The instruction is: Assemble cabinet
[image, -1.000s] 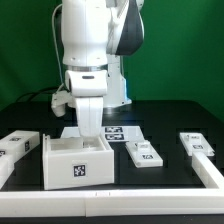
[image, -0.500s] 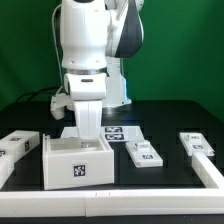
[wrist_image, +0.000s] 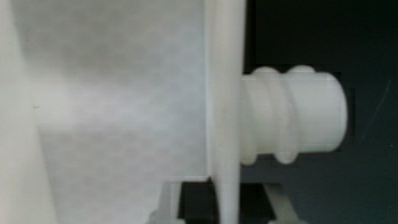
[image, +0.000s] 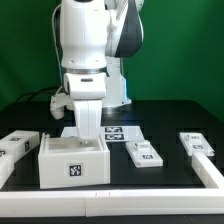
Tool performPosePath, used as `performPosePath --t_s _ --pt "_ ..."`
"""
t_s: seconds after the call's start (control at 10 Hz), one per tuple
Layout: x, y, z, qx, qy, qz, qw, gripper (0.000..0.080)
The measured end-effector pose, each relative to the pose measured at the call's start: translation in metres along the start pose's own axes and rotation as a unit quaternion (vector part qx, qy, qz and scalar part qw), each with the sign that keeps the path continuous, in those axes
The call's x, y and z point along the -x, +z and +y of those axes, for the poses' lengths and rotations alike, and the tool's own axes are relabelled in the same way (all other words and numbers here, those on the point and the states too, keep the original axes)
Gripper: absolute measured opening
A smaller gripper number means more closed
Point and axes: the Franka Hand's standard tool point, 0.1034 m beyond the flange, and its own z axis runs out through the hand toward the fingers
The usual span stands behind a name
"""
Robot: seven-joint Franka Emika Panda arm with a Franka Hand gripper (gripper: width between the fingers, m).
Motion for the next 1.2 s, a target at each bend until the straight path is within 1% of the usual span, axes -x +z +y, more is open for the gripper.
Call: performPosePath --t_s 0.3,0.4,0.7,1.1,1.2 --pt "0.0 0.0 0.0 0.0 0.0 0.0 1.0 0.0036" --pt "-0.002 0.0 0.002 0.001 0.003 0.0 1.0 0.0036" --pt "-0.023 -0.002 0.025 0.01 0.005 0.004 1.0 0.0037" --pt "-0.049 -0.004 0.055 0.027 0.033 0.011 0.999 0.0037" --pt "-0.056 -0.004 0.061 0.029 0.042 0.013 0.999 0.0037"
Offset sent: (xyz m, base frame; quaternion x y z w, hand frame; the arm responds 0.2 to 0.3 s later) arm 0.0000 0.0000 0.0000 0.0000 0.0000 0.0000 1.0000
